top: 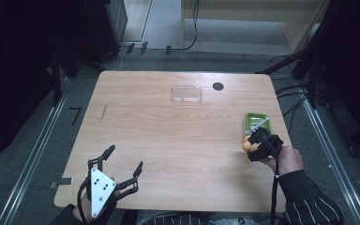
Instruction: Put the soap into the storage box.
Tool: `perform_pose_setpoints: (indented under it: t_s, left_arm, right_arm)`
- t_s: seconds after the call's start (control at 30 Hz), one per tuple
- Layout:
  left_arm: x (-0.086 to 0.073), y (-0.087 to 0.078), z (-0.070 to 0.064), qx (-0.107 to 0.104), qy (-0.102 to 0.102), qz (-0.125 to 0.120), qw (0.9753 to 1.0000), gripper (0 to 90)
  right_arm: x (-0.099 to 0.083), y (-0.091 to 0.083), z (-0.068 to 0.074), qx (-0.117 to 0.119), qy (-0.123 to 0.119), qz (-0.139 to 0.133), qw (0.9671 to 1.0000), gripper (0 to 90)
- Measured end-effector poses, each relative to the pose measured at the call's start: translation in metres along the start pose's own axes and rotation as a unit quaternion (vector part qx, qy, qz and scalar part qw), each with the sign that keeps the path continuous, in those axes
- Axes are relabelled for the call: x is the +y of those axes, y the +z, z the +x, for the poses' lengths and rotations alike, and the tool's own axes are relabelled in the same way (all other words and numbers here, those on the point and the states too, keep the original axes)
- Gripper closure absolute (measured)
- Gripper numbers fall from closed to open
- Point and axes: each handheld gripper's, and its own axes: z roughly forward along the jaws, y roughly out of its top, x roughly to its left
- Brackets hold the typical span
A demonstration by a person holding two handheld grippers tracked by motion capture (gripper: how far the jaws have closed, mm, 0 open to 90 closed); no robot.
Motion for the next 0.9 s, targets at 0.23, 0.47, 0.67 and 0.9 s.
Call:
perform_pose_setpoints:
  t_s: [0.23, 0.47, 0.67, 0.9]
  left_arm:
    - [0.0, 0.0, 0.0, 0.0, 0.0, 0.0, 1.0, 13.0]
    - [0.0, 0.0, 0.0, 0.0, 0.0, 0.0, 1.0, 13.0]
    - [0.0, 0.0, 0.0, 0.0, 0.0, -0.001, 1.0, 13.0]
    - [0.0, 0.0, 0.0, 0.0, 0.0, -0.001, 1.0, 13.0]
  right_arm:
    - [0.004, 0.0, -0.006, -0.005, 0.005, -0.003, 1.0, 40.5]
    - [0.007, 0.001, -0.014, -0.008, 0.012, -0.006, 0.9999, 40.5]
    - [0.011, 0.002, -0.018, -0.01, 0.015, -0.007, 0.9998, 40.5]
    - [0.015, 0.004, -0.024, -0.01, 0.022, -0.008, 0.9997, 40.5]
